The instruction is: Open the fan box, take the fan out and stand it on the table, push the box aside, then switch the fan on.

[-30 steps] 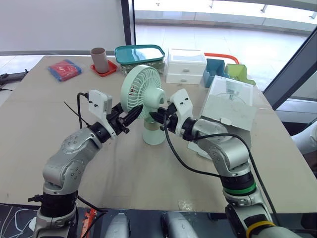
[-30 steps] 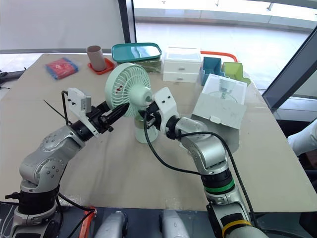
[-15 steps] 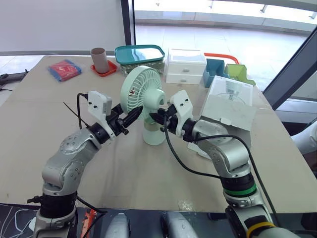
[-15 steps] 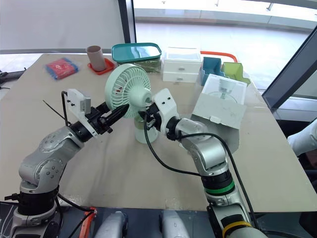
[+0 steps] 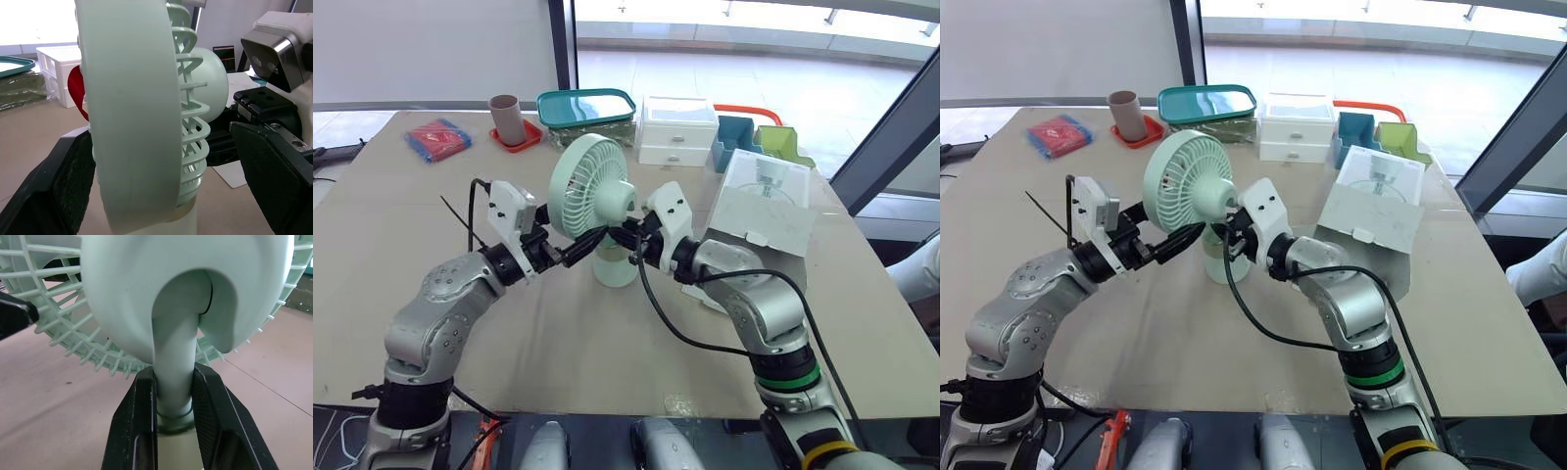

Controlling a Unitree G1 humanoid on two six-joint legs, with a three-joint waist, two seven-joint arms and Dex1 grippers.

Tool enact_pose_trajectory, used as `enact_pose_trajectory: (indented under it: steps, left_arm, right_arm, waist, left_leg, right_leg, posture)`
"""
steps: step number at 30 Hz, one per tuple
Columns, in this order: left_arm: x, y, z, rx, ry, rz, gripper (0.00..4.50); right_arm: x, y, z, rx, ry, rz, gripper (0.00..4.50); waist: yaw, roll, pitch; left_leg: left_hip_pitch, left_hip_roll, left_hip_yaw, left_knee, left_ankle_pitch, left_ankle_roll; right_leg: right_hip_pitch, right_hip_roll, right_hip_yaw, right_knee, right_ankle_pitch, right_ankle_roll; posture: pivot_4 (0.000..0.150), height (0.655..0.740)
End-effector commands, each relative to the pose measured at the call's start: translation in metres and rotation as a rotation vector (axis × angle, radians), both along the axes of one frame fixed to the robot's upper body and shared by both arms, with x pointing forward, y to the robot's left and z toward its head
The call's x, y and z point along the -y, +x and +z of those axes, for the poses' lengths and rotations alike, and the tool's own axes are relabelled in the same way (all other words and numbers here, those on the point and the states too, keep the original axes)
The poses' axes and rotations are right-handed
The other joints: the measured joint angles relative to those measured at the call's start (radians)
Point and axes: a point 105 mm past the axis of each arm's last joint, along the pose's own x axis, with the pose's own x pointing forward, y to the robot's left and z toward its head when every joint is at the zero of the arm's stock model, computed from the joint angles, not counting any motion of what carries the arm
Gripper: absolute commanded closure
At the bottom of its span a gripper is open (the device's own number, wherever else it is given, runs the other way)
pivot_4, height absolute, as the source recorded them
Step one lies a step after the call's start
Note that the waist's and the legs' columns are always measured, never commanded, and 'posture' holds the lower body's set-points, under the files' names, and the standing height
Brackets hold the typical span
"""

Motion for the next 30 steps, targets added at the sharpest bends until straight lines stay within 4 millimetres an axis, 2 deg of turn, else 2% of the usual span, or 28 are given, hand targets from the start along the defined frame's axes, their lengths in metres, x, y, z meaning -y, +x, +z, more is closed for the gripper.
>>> enact_pose_trajectory:
  steps: [1, 6, 15, 22, 26, 30]
  left_arm:
    - [-0.011, -0.010, 0.004, 0.045, 0.041, -0.064, 0.07]
    - [-0.026, -0.015, 0.002, 0.052, 0.089, -0.112, 0.07]
    - [-0.051, -0.029, -0.008, 0.047, 0.172, -0.205, 0.07]
    - [-0.052, -0.052, -0.027, -0.012, 0.227, -0.312, 0.07]
    - [-0.061, -0.063, -0.046, -0.061, 0.283, -0.346, 0.07]
    - [-0.066, -0.061, -0.055, -0.073, 0.301, -0.331, 0.07]
  right_arm:
    - [-0.002, -0.007, 0.005, 0.022, 0.037, 0.060, 4.09]
    - [0.005, -0.009, 0.002, 0.024, 0.047, 0.092, 4.09]
    - [0.022, -0.027, 0.005, 0.034, 0.131, 0.275, 4.09]
    - [0.039, -0.032, 0.000, 0.048, 0.116, 0.344, 4.09]
    - [0.038, -0.051, -0.001, 0.048, 0.119, 0.475, 4.09]
    - [0.035, -0.064, -0.012, 0.046, 0.044, 0.574, 4.09]
  waist:
    - [-0.002, 0.000, 0.000]
    - [-0.003, 0.000, 0.000]
    - [-0.003, 0.001, 0.000]
    - [-0.002, 0.001, 0.001]
    - [-0.002, 0.001, 0.001]
    - [-0.001, 0.001, 0.001]
  left_leg:
    - [0.000, 0.000, 0.000, -0.001, 0.000, 0.000]
    - [0.000, 0.000, 0.000, -0.002, 0.000, 0.000]
    - [0.000, 0.000, -0.001, -0.008, 0.000, 0.000]
    - [0.000, 0.001, -0.001, -0.008, 0.000, 0.000]
    - [0.000, 0.001, -0.001, -0.007, 0.000, 0.000]
    - [0.000, 0.001, -0.001, -0.008, 0.000, 0.000]
  right_leg:
    - [0.000, 0.000, 0.000, 0.000, 0.000, 0.000]
    - [-0.001, 0.000, 0.000, 0.000, -0.001, -0.001]
    - [-0.002, -0.001, -0.003, -0.002, -0.004, -0.003]
    - [-0.001, -0.001, -0.003, -0.003, -0.004, -0.004]
    - [-0.001, -0.001, -0.003, -0.002, -0.004, -0.004]
    - [-0.001, -0.001, -0.003, -0.002, -0.004, -0.004]
  posture:
    - [0.150, 0.7400]
    - [0.150, 0.7400]
    - [0.150, 0.7400]
    - [0.150, 0.7400]
    - [0.150, 0.7400]
    - [0.150, 0.7400]
